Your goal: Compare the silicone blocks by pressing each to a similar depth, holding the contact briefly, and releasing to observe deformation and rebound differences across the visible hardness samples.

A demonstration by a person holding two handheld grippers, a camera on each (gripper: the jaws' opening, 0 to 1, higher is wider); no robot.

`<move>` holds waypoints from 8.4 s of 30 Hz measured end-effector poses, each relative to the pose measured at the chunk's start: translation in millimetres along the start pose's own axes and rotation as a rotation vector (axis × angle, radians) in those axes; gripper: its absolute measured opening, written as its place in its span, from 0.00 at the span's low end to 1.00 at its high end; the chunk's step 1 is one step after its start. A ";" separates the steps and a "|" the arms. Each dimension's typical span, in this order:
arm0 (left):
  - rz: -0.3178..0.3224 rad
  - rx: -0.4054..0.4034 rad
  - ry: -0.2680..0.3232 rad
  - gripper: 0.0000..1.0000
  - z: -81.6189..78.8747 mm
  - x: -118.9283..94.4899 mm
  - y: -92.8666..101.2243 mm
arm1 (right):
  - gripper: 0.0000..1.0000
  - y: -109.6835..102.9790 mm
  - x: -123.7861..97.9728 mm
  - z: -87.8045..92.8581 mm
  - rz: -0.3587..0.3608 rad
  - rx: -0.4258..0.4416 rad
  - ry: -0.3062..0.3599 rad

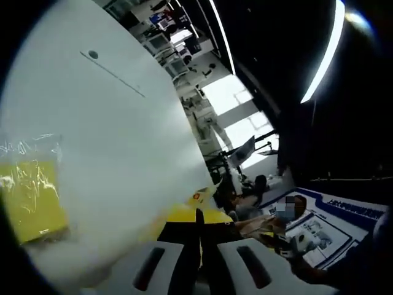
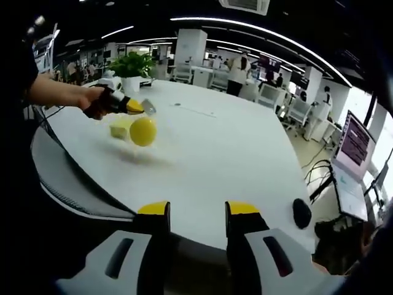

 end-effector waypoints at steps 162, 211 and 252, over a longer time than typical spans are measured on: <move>0.290 0.570 0.201 0.00 -34.7 -172.0 169.4 | 0.07 -189.1 76.4 -243.5 -0.841 0.022 0.317; 0.539 0.035 0.044 0.00 -38.6 -136.7 200.0 | 0.38 -123.9 46.0 -242.8 -0.662 0.087 0.524; 0.326 -0.286 0.104 0.00 -47.1 0.9 93.4 | 0.44 -32.8 -43.8 -166.8 -0.339 0.231 0.660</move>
Point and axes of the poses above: the point that each gripper's makers call its tool centre point, and the gripper's own axes: x roughly forward along the fingers, y roughly to its right, z roughly out of its underside, the point moved 1 cm from there along -x, roughly backward along the fingers, and after that the axes turned 11 degrees about -z, right-handed, at the moved point
